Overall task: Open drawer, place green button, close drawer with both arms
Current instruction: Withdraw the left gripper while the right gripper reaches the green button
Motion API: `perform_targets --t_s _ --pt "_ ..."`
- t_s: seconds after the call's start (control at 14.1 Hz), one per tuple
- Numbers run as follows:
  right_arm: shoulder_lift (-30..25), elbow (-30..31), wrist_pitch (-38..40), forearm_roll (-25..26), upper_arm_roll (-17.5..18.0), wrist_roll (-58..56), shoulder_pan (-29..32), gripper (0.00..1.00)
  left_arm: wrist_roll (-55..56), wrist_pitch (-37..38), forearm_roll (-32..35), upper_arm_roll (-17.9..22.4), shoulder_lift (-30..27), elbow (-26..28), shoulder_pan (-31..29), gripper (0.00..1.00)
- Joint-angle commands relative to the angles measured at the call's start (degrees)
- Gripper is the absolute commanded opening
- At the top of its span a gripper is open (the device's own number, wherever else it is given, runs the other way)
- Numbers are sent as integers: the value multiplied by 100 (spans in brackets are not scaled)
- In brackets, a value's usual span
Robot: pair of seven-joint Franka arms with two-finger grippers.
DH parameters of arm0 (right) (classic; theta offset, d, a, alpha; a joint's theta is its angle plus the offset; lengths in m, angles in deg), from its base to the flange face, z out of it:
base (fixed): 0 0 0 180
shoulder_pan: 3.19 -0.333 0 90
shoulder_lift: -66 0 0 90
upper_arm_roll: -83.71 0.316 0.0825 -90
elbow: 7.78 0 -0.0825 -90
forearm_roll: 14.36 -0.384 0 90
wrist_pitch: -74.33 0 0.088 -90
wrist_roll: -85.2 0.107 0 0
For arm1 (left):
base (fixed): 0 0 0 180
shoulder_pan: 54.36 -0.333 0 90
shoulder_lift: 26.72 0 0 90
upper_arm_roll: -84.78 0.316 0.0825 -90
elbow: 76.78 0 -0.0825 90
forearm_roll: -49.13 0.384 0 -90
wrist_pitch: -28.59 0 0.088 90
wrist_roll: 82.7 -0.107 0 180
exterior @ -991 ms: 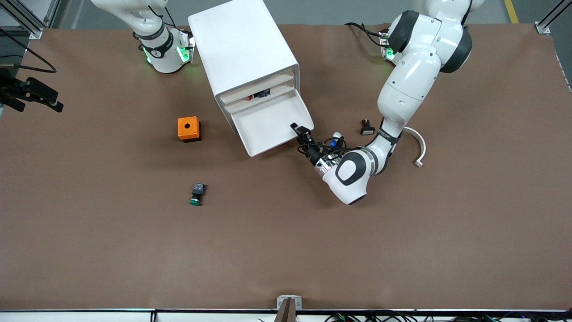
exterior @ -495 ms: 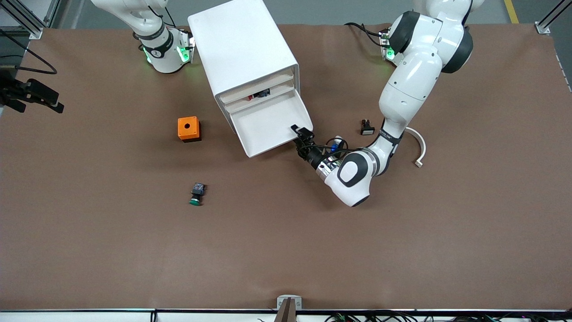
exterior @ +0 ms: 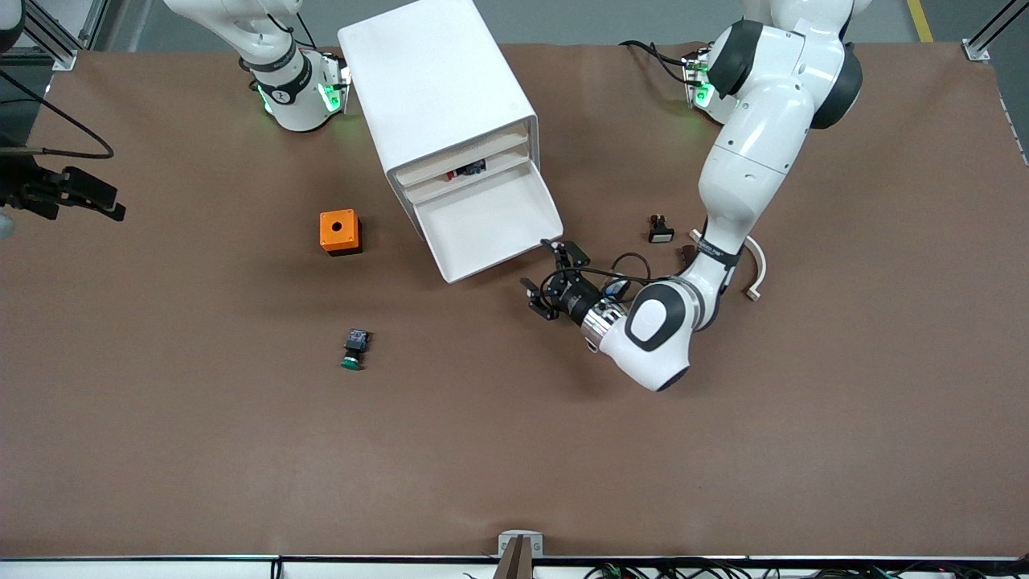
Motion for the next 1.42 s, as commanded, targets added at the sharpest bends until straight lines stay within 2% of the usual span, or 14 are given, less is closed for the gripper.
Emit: perform_targets --t_s 0.0,0.14,0.42,0.71,0.99,1.34 --pt "345 -240 -111 -25 -34 -34 -26 100 -1347 -215 50 424 -346 -27 145 99" --pt "434 -257 -129 36 -34 -34 -43 100 -2192 -513 383 566 -566 -27 199 99" --pt "811 -319 -182 -34 -34 -34 27 100 -3055 -1295 1595 567 -1041 -1 286 99" --pt "1023 -371 -200 53 -42 -26 36 100 -3180 -2095 2474 567 -1331 8 278 99" --pt "1040 -337 -331 -270 -42 62 -43 100 -3119 -2491 4082 540 -1630 26 348 99" --pt "1146 -108 -700 -368 -34 686 -289 100 -3075 -2887 4787 584 -1727 34 331 99"
